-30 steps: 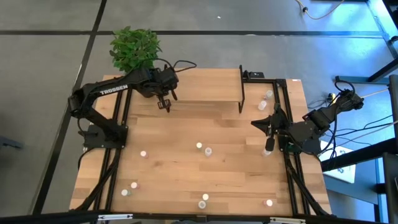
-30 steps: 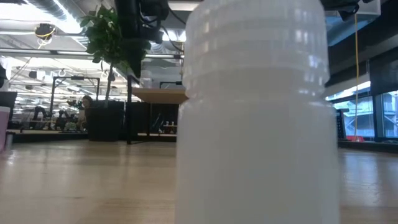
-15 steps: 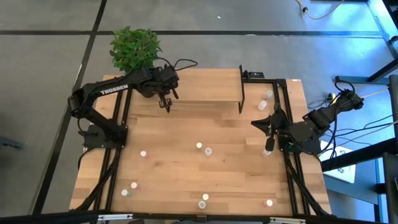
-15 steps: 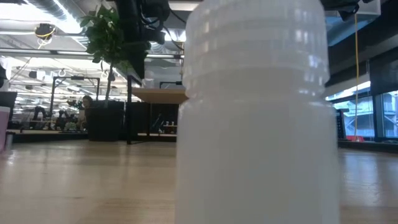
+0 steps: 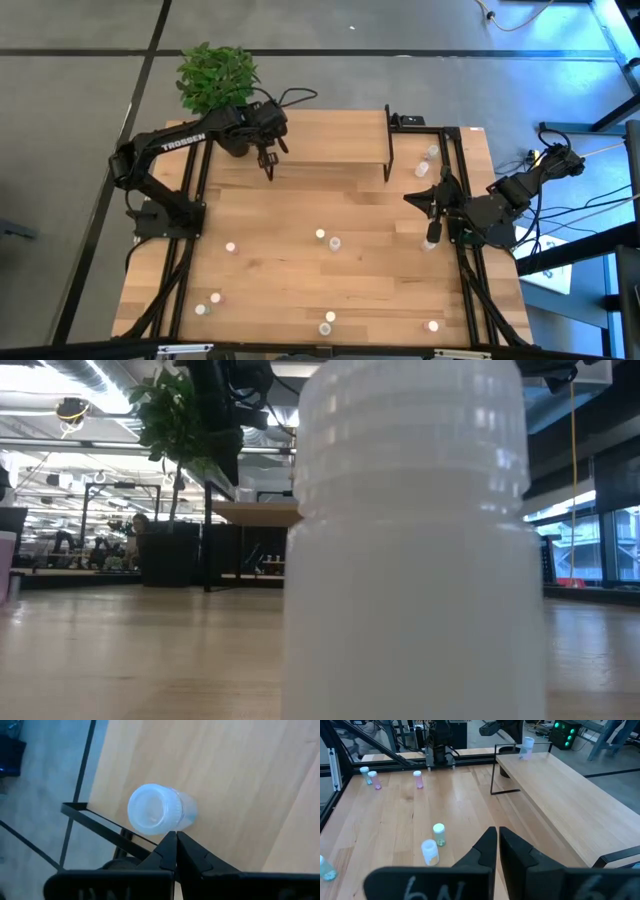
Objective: Pick and place medicine bottles onto shelf by color
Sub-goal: Put the middle left transparent pill bottle on the shelf
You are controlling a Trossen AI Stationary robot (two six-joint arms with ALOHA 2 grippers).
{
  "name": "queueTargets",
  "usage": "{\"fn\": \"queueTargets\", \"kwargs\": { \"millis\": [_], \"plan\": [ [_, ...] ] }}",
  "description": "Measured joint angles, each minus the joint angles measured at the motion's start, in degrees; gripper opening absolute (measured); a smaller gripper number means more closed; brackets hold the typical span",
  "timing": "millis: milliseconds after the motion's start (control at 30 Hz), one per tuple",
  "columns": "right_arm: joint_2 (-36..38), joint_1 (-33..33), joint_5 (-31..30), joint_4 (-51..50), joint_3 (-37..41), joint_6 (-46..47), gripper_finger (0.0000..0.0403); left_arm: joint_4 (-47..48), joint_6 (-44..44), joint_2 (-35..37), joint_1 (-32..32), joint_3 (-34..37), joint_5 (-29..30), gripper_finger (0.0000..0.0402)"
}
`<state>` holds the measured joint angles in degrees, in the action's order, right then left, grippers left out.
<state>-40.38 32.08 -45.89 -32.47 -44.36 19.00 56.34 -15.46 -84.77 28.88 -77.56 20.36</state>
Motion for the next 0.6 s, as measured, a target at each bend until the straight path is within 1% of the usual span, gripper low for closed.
{"fn": "queueTargets", "kwargs": {
  "millis": [133,367,500,600],
  "plan": [
    [0.0,0.0,0.0,0.0,0.0,0.0,0.0023,0.6,0.6,0.0,-0.6,0.0,0.0,0.0000],
    [0.0,0.0,0.0,0.0,0.0,0.0,0.0023,3.7,3.9,0.0,-4.1,0.0,-0.1,0.0000],
    [0.0,0.0,0.0,0.0,0.0,0.0,0.0023,3.2,4.6,0.0,-4.7,0.0,-0.3,0.0000],
    [0.0,0.0,0.0,0.0,0.0,0.0,0.0023,2.5,6.1,-0.4,-4.7,0.0,-1.9,0.0000]
  ]
}}
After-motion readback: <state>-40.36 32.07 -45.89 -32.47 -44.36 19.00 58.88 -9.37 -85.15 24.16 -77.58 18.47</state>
